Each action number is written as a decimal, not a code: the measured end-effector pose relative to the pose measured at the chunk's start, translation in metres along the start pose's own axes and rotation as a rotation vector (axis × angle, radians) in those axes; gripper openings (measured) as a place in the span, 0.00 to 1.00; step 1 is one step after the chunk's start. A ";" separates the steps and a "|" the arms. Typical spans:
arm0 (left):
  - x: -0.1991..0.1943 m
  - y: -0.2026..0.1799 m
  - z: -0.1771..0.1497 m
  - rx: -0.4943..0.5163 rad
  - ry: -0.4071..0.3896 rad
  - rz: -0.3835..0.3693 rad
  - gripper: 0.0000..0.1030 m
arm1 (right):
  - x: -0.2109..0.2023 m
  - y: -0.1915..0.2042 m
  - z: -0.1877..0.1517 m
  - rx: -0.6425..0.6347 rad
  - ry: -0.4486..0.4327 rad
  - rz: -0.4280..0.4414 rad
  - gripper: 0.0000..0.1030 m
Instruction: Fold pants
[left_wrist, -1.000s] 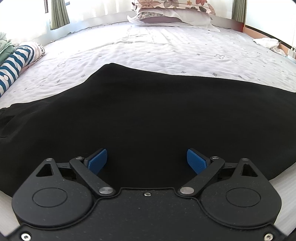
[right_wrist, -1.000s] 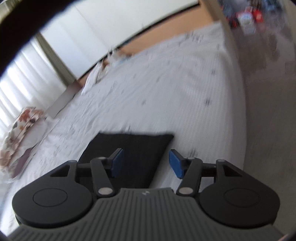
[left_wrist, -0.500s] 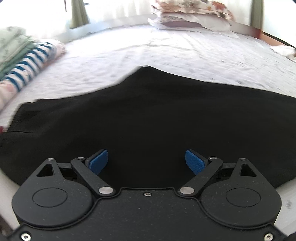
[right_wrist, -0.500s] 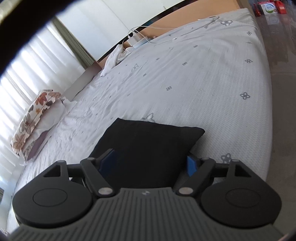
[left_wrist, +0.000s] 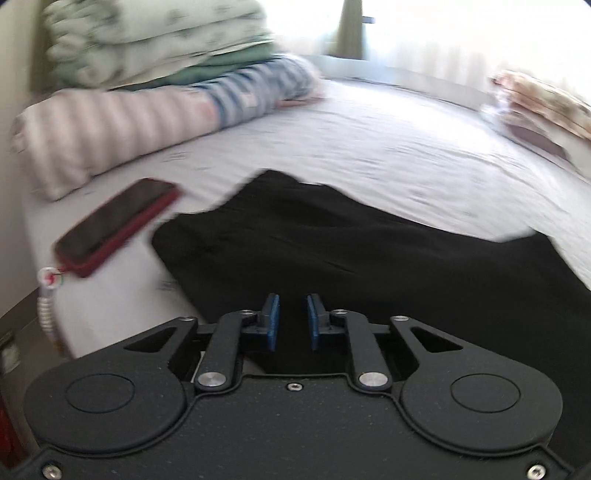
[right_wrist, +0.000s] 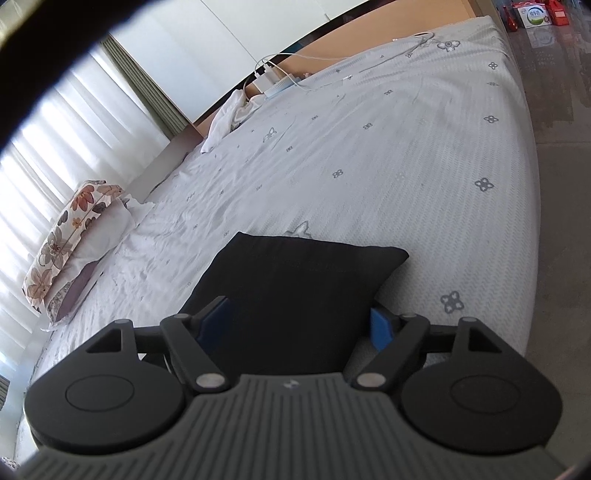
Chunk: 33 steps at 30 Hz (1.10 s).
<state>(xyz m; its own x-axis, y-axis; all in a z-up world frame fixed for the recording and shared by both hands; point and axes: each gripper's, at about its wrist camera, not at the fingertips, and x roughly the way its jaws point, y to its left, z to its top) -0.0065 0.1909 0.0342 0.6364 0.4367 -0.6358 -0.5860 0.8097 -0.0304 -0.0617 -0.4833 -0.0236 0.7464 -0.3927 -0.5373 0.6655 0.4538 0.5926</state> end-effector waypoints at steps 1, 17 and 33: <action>0.005 0.009 0.003 -0.019 -0.004 0.016 0.12 | 0.000 0.001 0.000 0.000 0.002 -0.001 0.78; 0.023 -0.011 0.005 0.156 -0.014 0.161 0.12 | 0.001 -0.011 0.005 0.004 0.156 0.156 0.77; -0.060 -0.126 -0.036 0.276 0.059 -0.355 0.38 | 0.049 -0.001 0.018 -0.042 0.091 0.138 0.76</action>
<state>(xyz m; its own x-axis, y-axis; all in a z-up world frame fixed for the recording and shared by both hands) 0.0114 0.0488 0.0482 0.7394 0.0962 -0.6664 -0.1756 0.9830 -0.0528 -0.0250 -0.5171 -0.0399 0.8251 -0.2509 -0.5063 0.5545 0.5320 0.6399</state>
